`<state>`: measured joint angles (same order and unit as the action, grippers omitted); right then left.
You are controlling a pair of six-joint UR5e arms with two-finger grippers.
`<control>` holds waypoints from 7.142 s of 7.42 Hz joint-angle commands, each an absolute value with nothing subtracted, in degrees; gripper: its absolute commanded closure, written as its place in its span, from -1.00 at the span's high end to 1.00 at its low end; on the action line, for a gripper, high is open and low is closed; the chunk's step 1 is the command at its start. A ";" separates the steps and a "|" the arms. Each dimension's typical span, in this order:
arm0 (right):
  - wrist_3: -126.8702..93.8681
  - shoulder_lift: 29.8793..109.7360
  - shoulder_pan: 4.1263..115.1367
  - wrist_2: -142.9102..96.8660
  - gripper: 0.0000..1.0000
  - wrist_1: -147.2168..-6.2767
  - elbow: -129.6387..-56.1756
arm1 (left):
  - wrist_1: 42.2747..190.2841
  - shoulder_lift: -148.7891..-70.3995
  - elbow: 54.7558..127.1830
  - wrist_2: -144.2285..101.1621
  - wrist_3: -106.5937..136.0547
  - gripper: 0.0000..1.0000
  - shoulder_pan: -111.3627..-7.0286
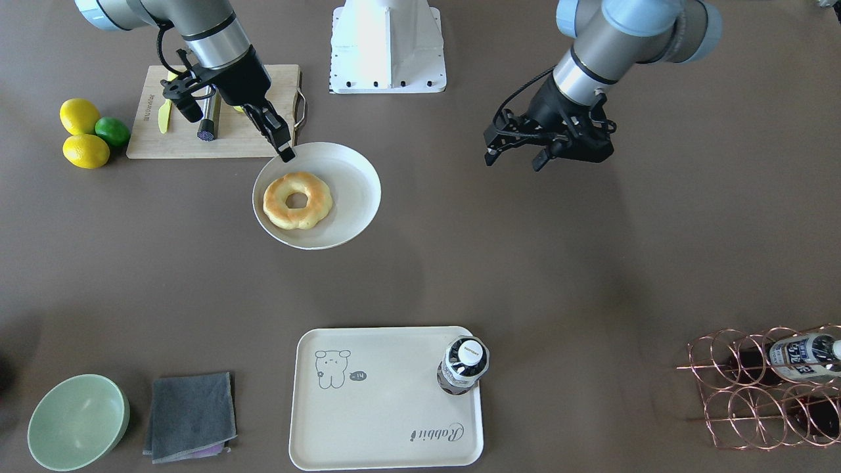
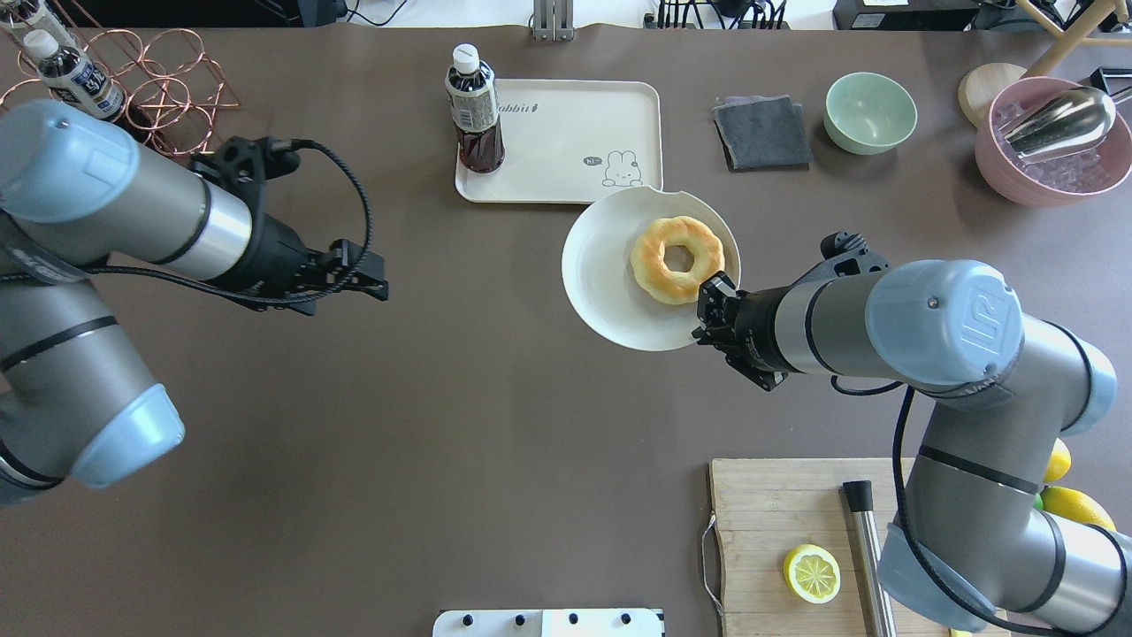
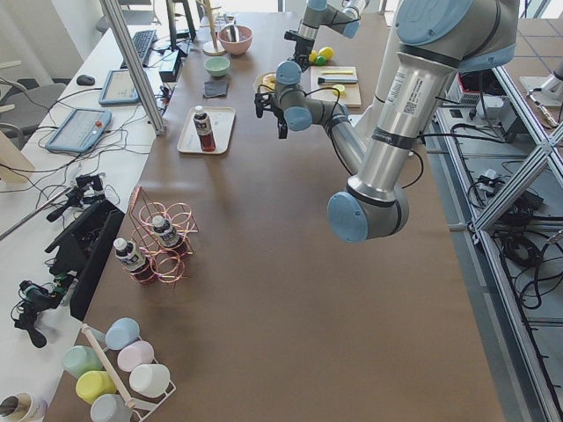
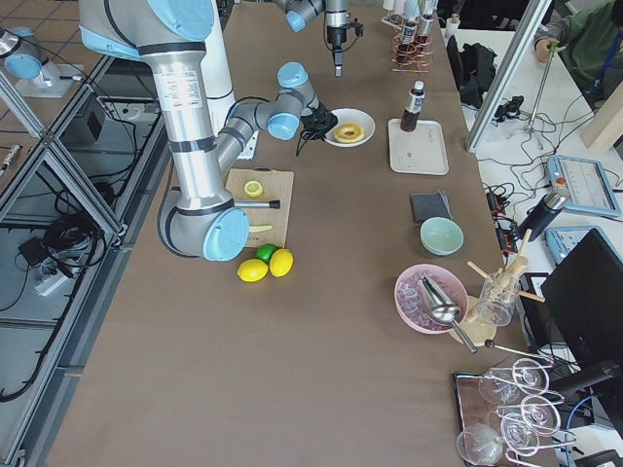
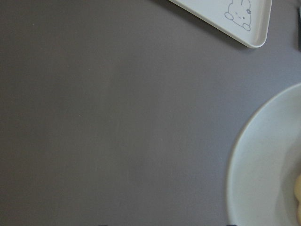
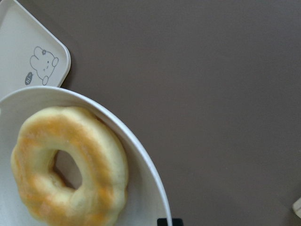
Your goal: Place donut on tray
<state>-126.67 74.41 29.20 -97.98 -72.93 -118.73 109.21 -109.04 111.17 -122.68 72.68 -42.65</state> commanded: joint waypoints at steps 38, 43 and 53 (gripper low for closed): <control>-4.66 94.13 92.55 -128.23 1.00 -93.25 -94.75 | 92.72 -84.81 93.96 -136.93 -10.63 0.96 -94.92; -4.75 94.04 92.55 -128.32 1.00 -93.25 -94.75 | 92.72 -84.73 93.96 -136.93 -10.63 0.96 -94.92; -4.75 94.13 92.55 -128.15 1.00 -93.25 -94.75 | 92.72 -84.73 93.34 -136.93 -10.63 0.96 -94.92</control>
